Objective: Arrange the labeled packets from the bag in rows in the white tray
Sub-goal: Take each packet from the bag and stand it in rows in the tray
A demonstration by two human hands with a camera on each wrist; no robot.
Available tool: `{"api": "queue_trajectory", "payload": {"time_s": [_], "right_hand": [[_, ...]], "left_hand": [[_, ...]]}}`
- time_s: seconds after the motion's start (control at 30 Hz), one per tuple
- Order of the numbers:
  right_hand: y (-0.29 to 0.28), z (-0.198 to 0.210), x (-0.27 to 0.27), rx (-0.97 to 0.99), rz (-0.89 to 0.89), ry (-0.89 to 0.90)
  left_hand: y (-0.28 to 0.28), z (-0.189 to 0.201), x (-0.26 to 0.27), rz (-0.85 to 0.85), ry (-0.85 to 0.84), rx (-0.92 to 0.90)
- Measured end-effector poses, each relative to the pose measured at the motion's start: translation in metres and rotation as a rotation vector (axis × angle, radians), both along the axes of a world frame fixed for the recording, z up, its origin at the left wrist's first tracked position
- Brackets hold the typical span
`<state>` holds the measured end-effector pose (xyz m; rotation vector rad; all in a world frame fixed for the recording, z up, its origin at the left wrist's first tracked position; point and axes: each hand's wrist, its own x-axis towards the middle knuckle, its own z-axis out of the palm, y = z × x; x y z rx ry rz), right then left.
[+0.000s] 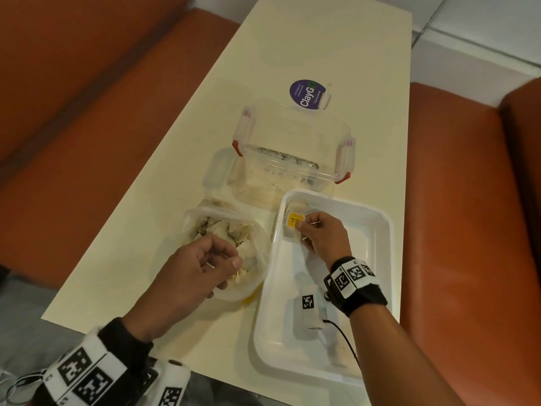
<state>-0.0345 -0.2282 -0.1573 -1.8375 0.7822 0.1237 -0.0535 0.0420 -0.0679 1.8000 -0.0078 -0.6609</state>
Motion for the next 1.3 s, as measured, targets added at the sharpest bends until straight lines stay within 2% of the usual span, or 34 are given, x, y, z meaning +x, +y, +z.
{"api": "queue_trajectory", "payload": {"time_s": [0.17,0.53,0.7,0.8,0.9,1.03,1.17,1.3], "right_hand": [[0.003,0.003,0.0,0.019,-0.009,-0.001],[0.009,0.006,-0.005,-0.118,-0.001,0.028],[0.012,0.019,-0.013,-0.132,0.004,0.004],[0.018,0.037,-0.022,-0.131,0.077,-0.045],[0.028,0.053,-0.035,-0.146,0.224,-0.074],[0.049,0.063,-0.045,-0.338,0.433,-0.088],[0.068,0.06,-0.04,-0.531,0.541,-0.003],[0.07,0.056,-0.038,-0.542,0.55,0.038]], "left_hand": [[0.001,-0.001,-0.001,-0.002,0.001,0.006],[0.003,0.001,0.002,0.003,-0.01,0.031],[0.012,-0.009,0.02,-0.063,-0.164,0.237],[0.013,-0.02,0.03,-0.162,-0.249,0.408],[0.007,-0.028,0.033,-0.268,-0.288,0.519],[-0.009,-0.034,0.031,-0.386,-0.362,0.614],[-0.021,-0.043,0.034,-0.416,-0.428,0.638],[-0.019,-0.045,0.038,-0.407,-0.411,0.547]]}}
